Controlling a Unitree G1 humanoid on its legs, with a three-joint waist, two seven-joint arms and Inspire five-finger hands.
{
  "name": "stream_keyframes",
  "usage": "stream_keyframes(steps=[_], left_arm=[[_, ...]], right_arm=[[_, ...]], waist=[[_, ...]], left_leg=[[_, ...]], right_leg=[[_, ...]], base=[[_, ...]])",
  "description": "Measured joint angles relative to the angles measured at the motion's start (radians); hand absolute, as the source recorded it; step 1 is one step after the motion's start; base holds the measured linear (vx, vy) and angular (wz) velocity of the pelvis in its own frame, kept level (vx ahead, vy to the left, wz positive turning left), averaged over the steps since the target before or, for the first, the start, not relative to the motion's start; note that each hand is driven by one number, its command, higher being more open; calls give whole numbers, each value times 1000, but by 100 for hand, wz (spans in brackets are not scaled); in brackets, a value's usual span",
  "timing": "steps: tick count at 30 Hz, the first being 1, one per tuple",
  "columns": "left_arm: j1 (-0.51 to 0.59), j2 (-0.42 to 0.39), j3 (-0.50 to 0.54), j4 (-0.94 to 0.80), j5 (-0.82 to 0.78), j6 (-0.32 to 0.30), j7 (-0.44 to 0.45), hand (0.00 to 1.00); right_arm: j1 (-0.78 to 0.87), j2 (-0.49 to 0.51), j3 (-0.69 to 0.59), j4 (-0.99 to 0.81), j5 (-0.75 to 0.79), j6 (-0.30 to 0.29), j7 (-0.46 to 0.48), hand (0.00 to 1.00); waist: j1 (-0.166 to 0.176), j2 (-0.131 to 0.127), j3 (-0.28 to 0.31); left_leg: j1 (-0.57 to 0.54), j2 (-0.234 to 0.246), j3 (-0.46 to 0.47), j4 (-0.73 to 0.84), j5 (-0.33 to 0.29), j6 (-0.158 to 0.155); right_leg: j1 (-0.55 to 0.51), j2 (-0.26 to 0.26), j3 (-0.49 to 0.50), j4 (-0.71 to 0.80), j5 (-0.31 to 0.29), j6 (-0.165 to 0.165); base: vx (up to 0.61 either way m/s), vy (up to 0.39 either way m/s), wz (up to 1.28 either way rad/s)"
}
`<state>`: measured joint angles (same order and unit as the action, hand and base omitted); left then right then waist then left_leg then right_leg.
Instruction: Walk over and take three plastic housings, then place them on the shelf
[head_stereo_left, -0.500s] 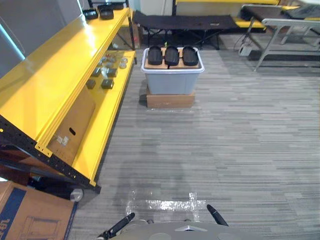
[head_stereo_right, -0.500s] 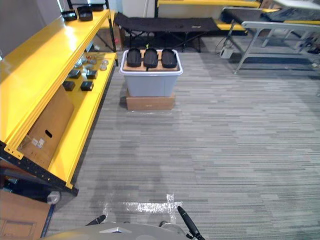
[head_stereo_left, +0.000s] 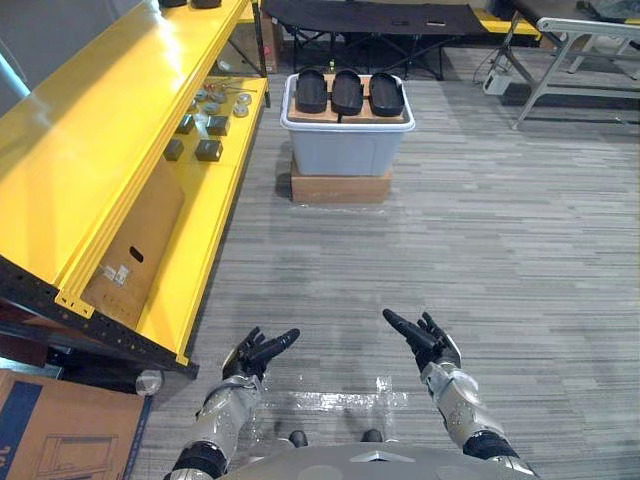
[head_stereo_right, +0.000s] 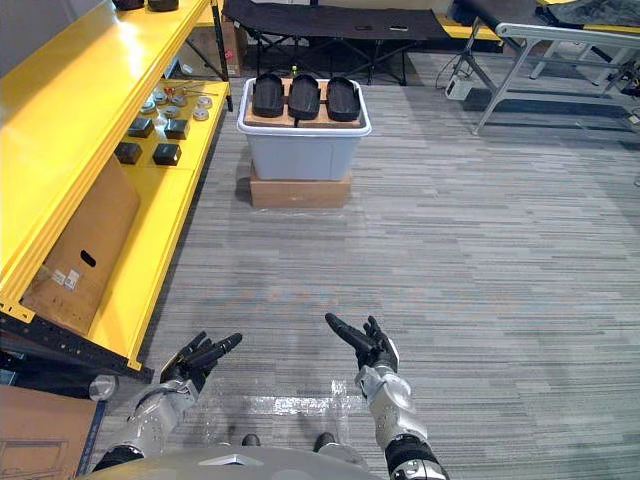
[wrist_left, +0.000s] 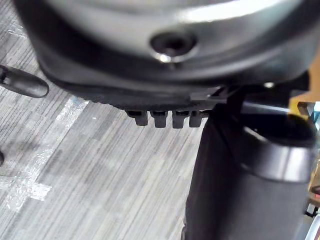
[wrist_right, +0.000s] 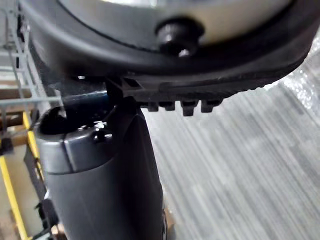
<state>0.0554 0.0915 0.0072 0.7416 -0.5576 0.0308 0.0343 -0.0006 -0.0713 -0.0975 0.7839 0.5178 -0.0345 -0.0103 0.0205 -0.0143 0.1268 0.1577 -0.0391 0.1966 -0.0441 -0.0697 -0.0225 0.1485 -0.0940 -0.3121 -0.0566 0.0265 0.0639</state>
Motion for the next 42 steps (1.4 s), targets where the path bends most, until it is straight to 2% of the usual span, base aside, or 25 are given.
stream_keyframes(steps=[5, 6, 8, 10, 12, 13, 16, 18, 20, 22, 24, 25, 26, 27, 28, 29, 31, 33, 35, 36, 37, 39, 40, 41, 42], left_arm=[[64, -3, 13, -11, -21, -7, 30, 100], [84, -11, 19, -26, -21, -6, 31, 100], [104, -23, 17, -53, -27, -5, 26, 100], [115, -22, 20, -68, -28, -5, 27, 100], [144, -15, 20, -90, -14, -2, 26, 100], [146, -11, 22, -92, -7, -1, 28, 100], [145, 3, 18, -136, 33, 6, 27, 100], [132, 3, 6, -162, 30, -8, 14, 100], [131, 7, -2, -165, 23, -31, -6, 100], [136, 9, -2, -166, 22, -32, -14, 100], [136, 1, -19, -173, 9, -33, -14, 100], [133, 0, -36, -176, -1, -34, -17, 100], [129, 3, -39, -180, -10, -34, -22, 100], [114, 3, -40, -179, -22, -34, -26, 100], [96, -7, -51, -182, -28, -35, -35, 100], [93, -16, -51, -183, -29, -35, -40, 100], [89, -34, -52, -185, -40, -34, -59, 100], [104, -44, -56, -239, -77, -32, -78, 100], [110, -48, -56, -277, -135, -30, -92, 100], [112, -51, -47, -300, -175, -31, -94, 100], [118, -54, -39, -304, -190, -32, -98, 100], [126, -57, -21, -295, -215, -32, -109, 100], [128, -57, -8, -291, -220, -33, -120, 100], [127, -57, 1, -293, -220, -34, -131, 100], [113, -54, 48, -326, -226, -48, -168, 100]], right_arm=[[39, 15, -28, 1, 0, -1, -38, 100], [43, 17, -36, 1, 0, -6, -57, 100], [58, 20, -46, 0, 1, -30, -76, 100], [73, 29, -49, -1, 3, -50, -86, 100], [90, 39, -47, -1, 7, -69, -76, 100], [100, 38, -47, -1, 11, -69, -69, 100], [136, 35, -53, -4, 15, -69, -33, 100], [148, 35, -53, -5, -48, -69, -26, 100], [160, 35, -54, -6, -82, -69, -26, 100], [182, 32, -54, -8, -82, -69, -17, 100], [187, 15, -57, -16, -82, -68, -10, 100], [191, -6, -55, -38, -90, -63, -5, 100], [187, -14, -55, -50, -102, -63, -4, 100], [178, -28, -56, -54, -116, -63, -2, 100], [160, -52, -49, -77, -118, -54, 9, 100], [155, -56, -47, -93, -118, -49, 15, 100], [135, -68, -45, -101, -147, -43, 26, 100], [109, -75, -6, -105, -212, -46, 23, 100], [90, -86, 35, -110, -238, -59, 2, 100], [76, -92, 79, -120, -238, -61, -21, 100], [72, -94, 90, -125, -238, -62, -30, 100], [67, -88, 111, -132, -238, -62, -46, 100], [77, -89, 111, -132, -237, -62, -45, 100], [82, -90, 109, -132, -236, -62, -45, 100], [87, -84, 107, -133, -230, -63, -43, 100]], waist=[[1, -4, 4], [0, 2, 8], [1, 4, 17], [4, -11, 31], [2, -37, 73], [2, -40, 75], [-14, -30, 84], [-26, -18, 93], [-23, -38, 102], [-23, -30, 106], [-27, 28, 75], [-27, 55, 49], [-26, 64, 52], [-31, 75, 55], [-27, 93, 55], [-26, 102, 58], [-24, 91, 71], [-2, 56, 91], [24, 48, 98], [41, 39, 106], [46, 40, 109], [60, 77, 133], [58, 96, 131], [57, 104, 128], [59, 75, 119]], left_leg=[[6, -1, 17, 27, -20, -17], [1, 4, 17, 47, -39, 4], [-19, 12, 17, 83, -72, 49], [-33, 12, 26, 130, -93, 80], [-15, 3, 42, 181, -133, 98], [-11, 4, 43, 187, -146, 89], [-7, 37, 33, 201, -156, 81], [-6, 63, 30, 196, -171, 57], [25, 56, 45, 206, -193, 23], [75, 84, 45, 254, -276, -23], [79, 164, 48, 293, -338, -67], [91, 215, 54, 307, -347, -94], [79, 226, 53, 366, -348, -100], [17, 266, 53, 517, -336, -99], [-124, 337, 47, 805, -227, -67], [-187, 359, 25, 922, -217, -60], [-298, 326, -46, 1089, -224, -70], [-358, 222, -36, 932, -225, -67], [-402, 155, -42, 703, -209, -57], [-438, 112, -44, 514, -148, -60], [-448, 105, -45, 432, -105, -70], [-450, 118, -42, 238, 8, -95], [-452, 137, -16, 196, 38, -91], [-452, 140, 5, 195, 49, -80], [-455, 132, 36, 238, 148, 15]], right_leg=[[6, -8, 11, 18, -10, 19], [-14, -13, 13, 75, -38, 32], [-101, -38, 11, 266, -109, 50], [-230, -90, 5, 531, -139, 38], [-356, -179, -33, 812, -151, -7], [-368, -186, -40, 823, -160, -19], [-382, -119, -30, 567, -165, 13], [-379, -50, -6, 226, -72, 66], [-389, -64, -14, 178, -55, 67], [-350, -54, -9, 184, 12, -6], [-376, 4, -21, 269, 41, -53], [-390, 33, -49, 331, 13, -92], [-395, 34, -59, 367, -9, -124], [-402, 46, -66, 407, -48, -159], [-379, 76, -69, 396, -84, -179], [-355, 94, -70, 376, -86, -183], [-242, 120, -61, 292, -88, -189], [-123, 131, -28, 183, -88, -188], [-91, 135, 9, 139, -88, -189], [-65, 139, 35, 111, -88, -188], [-46, 146, 47, 96, -88, -187], [58, 195, 81, 44, -107, -166], [98, 222, 86, 40, -151, -164], [108, 230, 88, 55, -176, -165], [96, 196, 97, 184, -307, -136]], base=[[10, 3, -8], [-23, 35, -1], [-30, 59, 6], [-37, 77, -6], [-38, 64, -22], [14, 57, -13], [124, 1, 2], [204, -87, 0], [255, -179, -8], [306, -232, -6], [365, -250, -3], [453, -278, 2], [480, -290, 4], [578, -379, -3], [568, -393, -6], [589, -378, -13], [458, -235, -12], [518, -248, -28], [319, -117, -55], [254, -61, -58], [392, -46, -62], [352, 28, -44], [231, 94, -15], [499, 223, 1], [576, 230, 6]])
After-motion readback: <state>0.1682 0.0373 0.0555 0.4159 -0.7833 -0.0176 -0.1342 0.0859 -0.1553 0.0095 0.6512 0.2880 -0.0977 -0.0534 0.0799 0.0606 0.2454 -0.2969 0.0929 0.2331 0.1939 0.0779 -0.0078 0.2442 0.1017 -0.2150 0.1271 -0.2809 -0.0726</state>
